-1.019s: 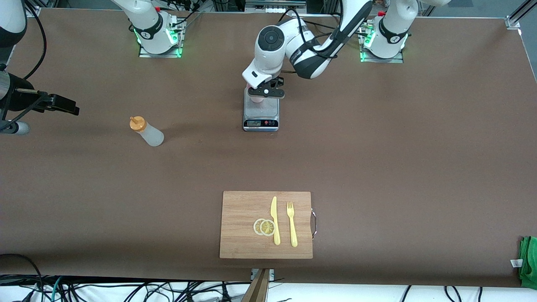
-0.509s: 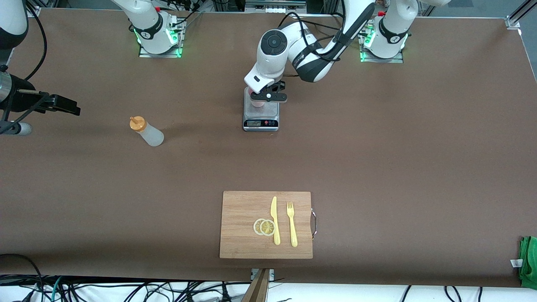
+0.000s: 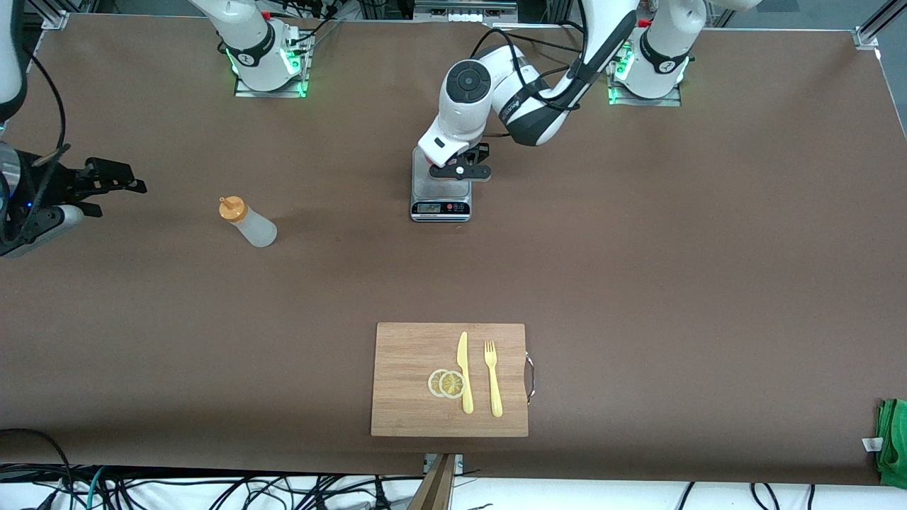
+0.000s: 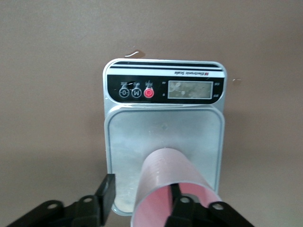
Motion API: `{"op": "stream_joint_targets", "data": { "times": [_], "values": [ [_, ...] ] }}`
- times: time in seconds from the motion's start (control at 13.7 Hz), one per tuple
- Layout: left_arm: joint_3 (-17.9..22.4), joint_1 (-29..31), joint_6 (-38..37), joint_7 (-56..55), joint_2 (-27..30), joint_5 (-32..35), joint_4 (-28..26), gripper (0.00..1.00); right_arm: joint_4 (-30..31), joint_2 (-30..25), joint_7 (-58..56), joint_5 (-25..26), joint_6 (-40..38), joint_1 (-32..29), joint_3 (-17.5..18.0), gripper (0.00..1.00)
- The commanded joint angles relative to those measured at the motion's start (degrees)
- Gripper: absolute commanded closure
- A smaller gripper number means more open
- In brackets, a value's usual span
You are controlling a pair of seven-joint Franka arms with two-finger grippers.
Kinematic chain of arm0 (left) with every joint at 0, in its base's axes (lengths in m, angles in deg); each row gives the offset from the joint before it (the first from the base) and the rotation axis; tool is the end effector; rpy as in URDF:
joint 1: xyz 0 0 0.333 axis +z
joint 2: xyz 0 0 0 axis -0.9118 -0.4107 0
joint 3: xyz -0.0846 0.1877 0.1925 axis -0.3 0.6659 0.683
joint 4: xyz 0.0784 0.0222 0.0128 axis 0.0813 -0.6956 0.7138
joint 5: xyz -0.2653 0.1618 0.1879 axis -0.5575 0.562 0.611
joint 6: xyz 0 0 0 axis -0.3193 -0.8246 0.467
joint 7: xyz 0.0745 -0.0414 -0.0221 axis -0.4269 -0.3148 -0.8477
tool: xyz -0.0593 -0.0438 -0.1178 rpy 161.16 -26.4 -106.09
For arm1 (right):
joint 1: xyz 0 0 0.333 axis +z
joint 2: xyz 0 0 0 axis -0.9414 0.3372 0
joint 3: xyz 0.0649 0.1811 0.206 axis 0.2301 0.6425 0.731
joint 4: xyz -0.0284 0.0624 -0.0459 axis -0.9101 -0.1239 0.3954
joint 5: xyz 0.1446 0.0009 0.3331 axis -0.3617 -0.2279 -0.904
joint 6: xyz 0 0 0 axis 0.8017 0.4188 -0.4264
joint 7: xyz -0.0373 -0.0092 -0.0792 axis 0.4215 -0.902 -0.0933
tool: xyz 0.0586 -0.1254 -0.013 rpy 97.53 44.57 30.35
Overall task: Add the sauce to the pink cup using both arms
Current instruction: 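Release the cup with the left gripper while the right gripper reaches the bottle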
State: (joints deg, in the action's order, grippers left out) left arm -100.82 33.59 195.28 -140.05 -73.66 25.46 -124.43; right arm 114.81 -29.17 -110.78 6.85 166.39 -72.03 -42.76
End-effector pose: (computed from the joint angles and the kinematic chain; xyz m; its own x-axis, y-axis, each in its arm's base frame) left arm 0.3436 -0.4875 0.2367 0.9824 0.0533 -0.1793 0.0741 -0.9910 0.1114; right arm 0.5521 -0.0537 0.4406 0.8453 0.5207 -0.1198 0.4654 -0.8276 -0.3139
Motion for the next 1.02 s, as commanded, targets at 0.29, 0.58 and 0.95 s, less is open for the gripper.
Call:
{"op": "stream_joint_targets", "data": {
  "times": [0.29,0.58,0.95],
  "values": [
    [0.4,1.8,-5.0,1.5,1.2,-7.7,5.8,0.00,9.4,3.8,-37.1,-17.7,0.3,-5.2,-3.1,0.00],
    [6.3,4.2,-18.6,6.2,3.9,-7.1,14.9,0.00,12.5,11.1,-64.5,-25.3,-0.7,-9.2,-4.6,0.00],
    [15.8,9.5,-28.8,19.2,9.4,-6.1,18.1,0.00,14.2,22.1,-92.3,-36.4,-1.1,-10.4,-4.8,0.00]
  ]
}}
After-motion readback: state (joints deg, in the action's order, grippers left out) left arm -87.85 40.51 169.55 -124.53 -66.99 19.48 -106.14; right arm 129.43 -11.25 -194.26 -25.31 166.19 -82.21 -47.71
